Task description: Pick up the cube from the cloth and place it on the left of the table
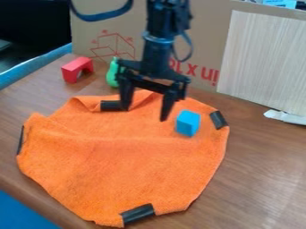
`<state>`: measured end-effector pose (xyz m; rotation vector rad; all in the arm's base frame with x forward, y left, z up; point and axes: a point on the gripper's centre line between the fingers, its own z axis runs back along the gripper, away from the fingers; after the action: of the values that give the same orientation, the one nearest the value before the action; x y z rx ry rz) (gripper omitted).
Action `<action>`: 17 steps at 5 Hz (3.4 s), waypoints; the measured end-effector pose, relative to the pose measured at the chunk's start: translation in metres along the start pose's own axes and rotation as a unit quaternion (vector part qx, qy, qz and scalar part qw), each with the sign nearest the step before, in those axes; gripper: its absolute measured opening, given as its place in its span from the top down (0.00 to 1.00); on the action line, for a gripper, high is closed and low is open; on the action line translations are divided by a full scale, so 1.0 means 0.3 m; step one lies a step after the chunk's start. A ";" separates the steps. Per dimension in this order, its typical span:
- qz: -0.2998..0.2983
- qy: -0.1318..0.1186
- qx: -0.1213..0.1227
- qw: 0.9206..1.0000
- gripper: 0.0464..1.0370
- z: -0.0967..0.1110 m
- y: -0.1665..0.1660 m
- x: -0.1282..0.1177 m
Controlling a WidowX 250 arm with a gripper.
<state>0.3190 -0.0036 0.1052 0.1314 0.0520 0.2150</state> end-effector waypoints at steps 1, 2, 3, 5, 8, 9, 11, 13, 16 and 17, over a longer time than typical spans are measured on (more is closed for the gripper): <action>-0.060 -0.014 -0.005 0.998 0.04 0.006 -0.103 -0.022; -0.091 -0.005 -0.019 0.996 0.04 0.022 -0.146 -0.042; -0.101 -0.014 -0.015 0.995 0.04 0.002 -0.193 -0.008; -0.080 0.013 -0.008 0.997 0.04 -0.057 -0.184 0.099; -0.061 0.031 -0.003 0.998 0.04 -0.085 -0.149 0.151; -0.055 0.031 -0.001 0.998 0.04 -0.093 -0.155 0.170; -0.036 0.046 0.003 0.998 0.05 -0.132 -0.154 0.203; -0.026 0.064 -0.005 0.998 0.41 -0.150 -0.143 0.206; 0.017 0.064 -0.040 0.997 0.42 -0.049 0.004 0.180; 0.068 0.075 -0.048 0.994 0.42 -0.039 0.135 0.181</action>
<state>0.3626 0.0489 0.0971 0.0222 0.1826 0.3637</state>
